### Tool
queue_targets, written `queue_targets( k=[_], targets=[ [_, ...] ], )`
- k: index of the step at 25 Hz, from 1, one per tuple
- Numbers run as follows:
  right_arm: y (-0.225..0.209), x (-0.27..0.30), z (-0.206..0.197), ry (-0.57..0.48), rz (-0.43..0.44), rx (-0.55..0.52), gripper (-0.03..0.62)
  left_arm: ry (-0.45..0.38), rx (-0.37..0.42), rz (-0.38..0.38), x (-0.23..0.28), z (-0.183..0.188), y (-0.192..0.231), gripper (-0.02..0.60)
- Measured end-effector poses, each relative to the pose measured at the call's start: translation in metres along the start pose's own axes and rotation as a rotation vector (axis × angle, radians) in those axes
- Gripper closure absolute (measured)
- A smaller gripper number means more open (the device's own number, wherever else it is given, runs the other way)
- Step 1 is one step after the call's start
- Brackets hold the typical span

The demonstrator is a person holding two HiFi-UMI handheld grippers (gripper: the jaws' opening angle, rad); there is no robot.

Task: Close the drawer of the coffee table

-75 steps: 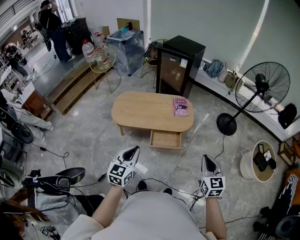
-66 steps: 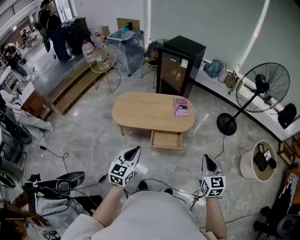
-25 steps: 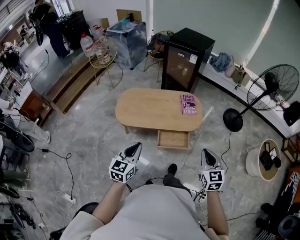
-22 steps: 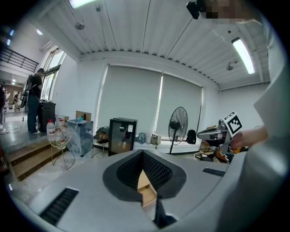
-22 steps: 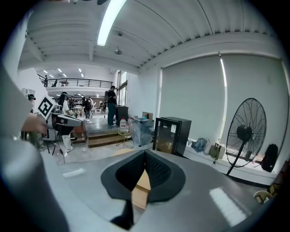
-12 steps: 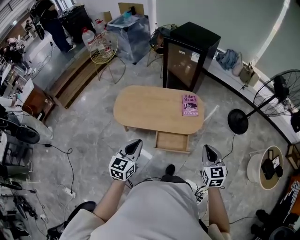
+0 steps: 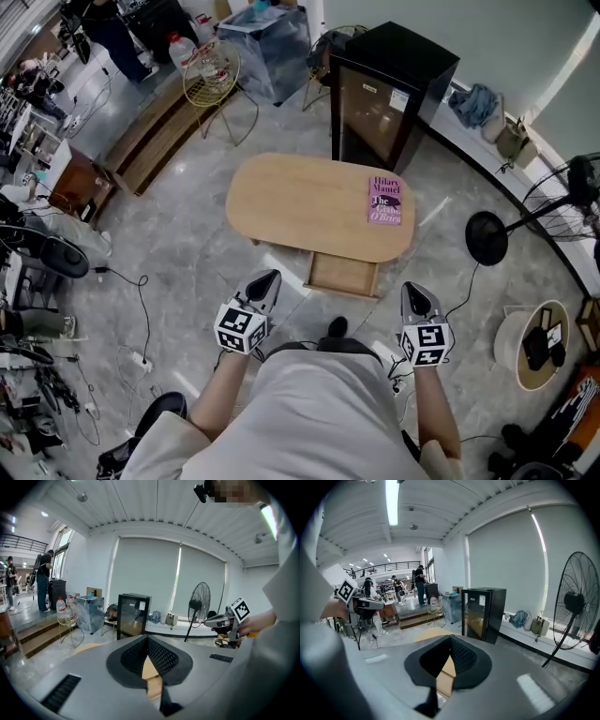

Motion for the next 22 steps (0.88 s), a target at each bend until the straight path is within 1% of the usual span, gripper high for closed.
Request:
queue_targets(
  k=[5, 10, 17, 22],
  targets=[
    [-0.015, 0.010, -0.007, 0.033, 0.039, 0.020, 0.583, 0.023, -0.019, 0.012, 0.015, -0.001, -0.012, 0.575],
    [-0.023, 0.017, -0.021, 0.057, 0.053, 0.049, 0.583, 0.065, -0.017, -0.005, 0.029, -0.008, -0.025, 0.575],
    [-0.025, 0.015, -0.037, 0.076, 0.042, 0.093, 0.583, 0.091, 0.015, -0.034, 0.047, -0.002, -0.031, 0.575],
    [-0.031, 0.019, -0.051, 0.105, 0.005, 0.139, 0.583, 0.110, 0.056, -0.075, 0.070, 0.002, -0.031, 0.575]
  ],
)
Point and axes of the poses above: the fingertips, and each gripper's own axes: x forward along the fingers, y to its left, z out of its top, the point moved 8 cm from there along -x, backward along the fingers, and after that the axes turned 11 degrees about z, right-handed, at the moved point
